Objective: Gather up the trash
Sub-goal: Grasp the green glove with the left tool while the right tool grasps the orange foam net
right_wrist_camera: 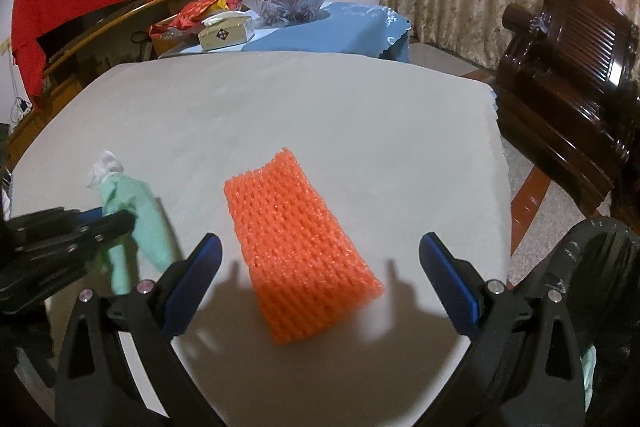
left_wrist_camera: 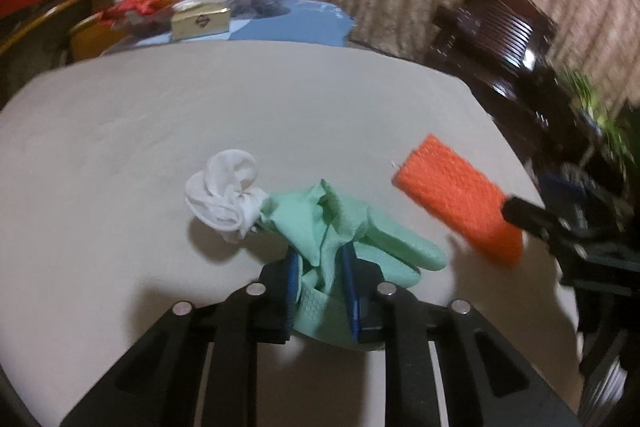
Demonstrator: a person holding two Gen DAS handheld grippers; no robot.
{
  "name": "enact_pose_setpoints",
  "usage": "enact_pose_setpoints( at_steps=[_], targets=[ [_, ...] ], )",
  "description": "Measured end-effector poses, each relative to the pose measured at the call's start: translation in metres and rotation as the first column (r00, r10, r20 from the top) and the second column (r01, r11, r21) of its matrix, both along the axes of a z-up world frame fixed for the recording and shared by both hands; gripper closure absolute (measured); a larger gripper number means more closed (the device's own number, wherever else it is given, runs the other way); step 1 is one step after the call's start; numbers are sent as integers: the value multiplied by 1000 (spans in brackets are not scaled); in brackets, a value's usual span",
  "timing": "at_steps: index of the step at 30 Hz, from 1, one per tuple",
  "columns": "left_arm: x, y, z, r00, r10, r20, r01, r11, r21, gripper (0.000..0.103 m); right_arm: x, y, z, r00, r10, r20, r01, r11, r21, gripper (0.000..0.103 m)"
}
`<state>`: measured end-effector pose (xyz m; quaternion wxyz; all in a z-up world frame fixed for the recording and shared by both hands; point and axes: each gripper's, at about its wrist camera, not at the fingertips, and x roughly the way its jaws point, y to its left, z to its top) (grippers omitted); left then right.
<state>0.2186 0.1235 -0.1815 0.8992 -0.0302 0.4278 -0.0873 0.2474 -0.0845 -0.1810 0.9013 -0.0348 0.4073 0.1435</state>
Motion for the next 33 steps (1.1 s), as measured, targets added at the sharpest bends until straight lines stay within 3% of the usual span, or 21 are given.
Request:
enact_pose_setpoints(
  at_steps=[4,12,16,22,27,29,30,33],
  targets=[
    [-4,6,-5,999,-22,-30,22,1000,0,76,6,3,-12,1000,-9,-22,8,1000,-13,7],
    [-11,21,-2,999,9,-52,-14,995,-97,33,15,2,-26,998,-17,-56,15,1000,-27,7],
    [-6,22,2,999,32,-43,-37,993,-109,22,19,0,-25,998,-25,-51,24,999,-29,7],
    [9,20,-9,995,74,-62,-79,992,-95,24,23,4,-28,998,-16,-57,14,999,-37,7],
    [6,30,-10,995,97,-22,-98,991,-89,58,23,8,-30,998,7,-66,-9,999,-40,9],
    [4,36,-10,996,89,-12,-90,992,-87,68,25,11,-32,996,26,-82,-29,999,-27,23],
    [3,37,-9,997,83,-7,-83,993,-78,73,24,14,-33,996,34,-87,-36,999,-22,24],
    [1,35,-9,998,66,4,-65,996,-62,78,21,21,-32,995,63,-81,-65,998,-21,45]
  ],
)
